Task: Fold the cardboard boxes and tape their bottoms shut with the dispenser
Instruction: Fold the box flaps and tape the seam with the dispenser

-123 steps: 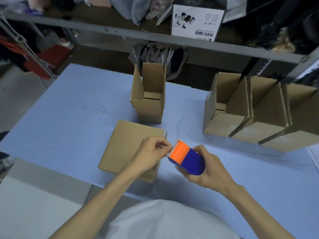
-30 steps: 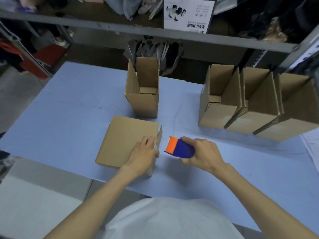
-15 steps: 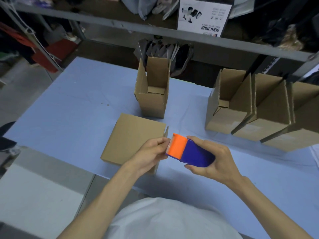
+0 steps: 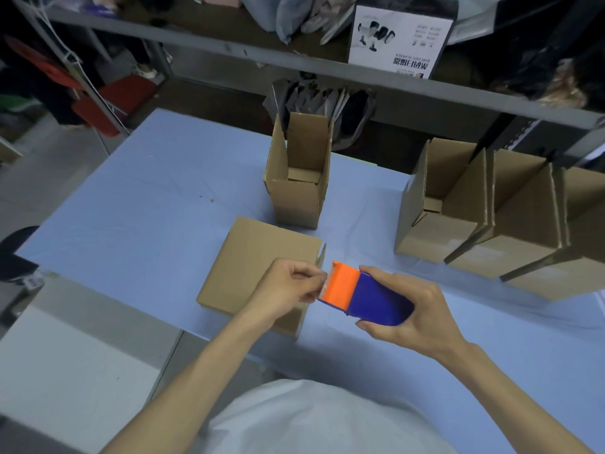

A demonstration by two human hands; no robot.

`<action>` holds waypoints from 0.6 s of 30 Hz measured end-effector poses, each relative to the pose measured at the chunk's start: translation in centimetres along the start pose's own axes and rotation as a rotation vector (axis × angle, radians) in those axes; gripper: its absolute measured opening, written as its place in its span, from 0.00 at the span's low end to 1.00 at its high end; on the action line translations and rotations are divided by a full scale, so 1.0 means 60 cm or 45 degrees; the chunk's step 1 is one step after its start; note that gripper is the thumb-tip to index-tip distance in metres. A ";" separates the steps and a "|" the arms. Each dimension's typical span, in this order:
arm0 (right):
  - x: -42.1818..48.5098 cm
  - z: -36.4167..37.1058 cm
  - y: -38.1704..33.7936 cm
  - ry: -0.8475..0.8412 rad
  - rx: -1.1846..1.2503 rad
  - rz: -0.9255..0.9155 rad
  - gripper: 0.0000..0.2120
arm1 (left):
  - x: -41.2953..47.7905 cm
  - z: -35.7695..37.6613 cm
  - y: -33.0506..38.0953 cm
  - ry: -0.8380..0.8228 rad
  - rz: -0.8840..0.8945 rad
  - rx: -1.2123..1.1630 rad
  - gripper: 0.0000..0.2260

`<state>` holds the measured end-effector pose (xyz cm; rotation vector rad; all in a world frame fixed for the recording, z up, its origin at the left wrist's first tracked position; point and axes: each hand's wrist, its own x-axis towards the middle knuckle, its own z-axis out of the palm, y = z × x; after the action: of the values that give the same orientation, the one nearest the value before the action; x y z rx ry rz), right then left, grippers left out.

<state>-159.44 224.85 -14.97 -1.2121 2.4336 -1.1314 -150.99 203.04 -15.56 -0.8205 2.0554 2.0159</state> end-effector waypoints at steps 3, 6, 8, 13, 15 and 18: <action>0.002 0.006 0.004 -0.001 -0.010 0.016 0.36 | 0.000 0.004 -0.008 0.159 0.127 0.222 0.04; 0.007 0.009 0.007 -0.037 -0.099 0.011 0.37 | 0.005 0.006 -0.014 0.260 0.164 0.354 0.04; 0.014 0.015 0.008 -0.079 -0.171 0.016 0.37 | 0.013 0.005 -0.017 0.336 0.166 0.428 0.06; 0.022 0.023 0.020 -0.178 -0.187 0.108 0.36 | 0.030 -0.001 -0.028 0.449 0.139 0.529 0.09; 0.003 0.010 0.033 -0.187 -0.264 0.120 0.36 | 0.037 -0.037 -0.038 0.560 0.102 0.538 0.09; -0.022 -0.012 0.057 -0.162 -0.286 0.194 0.35 | 0.045 -0.089 -0.041 0.440 0.113 0.617 0.10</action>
<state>-160.98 227.53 -17.12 -1.0965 2.5557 -0.7327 -150.65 197.29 -18.52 -1.0366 2.6521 1.3749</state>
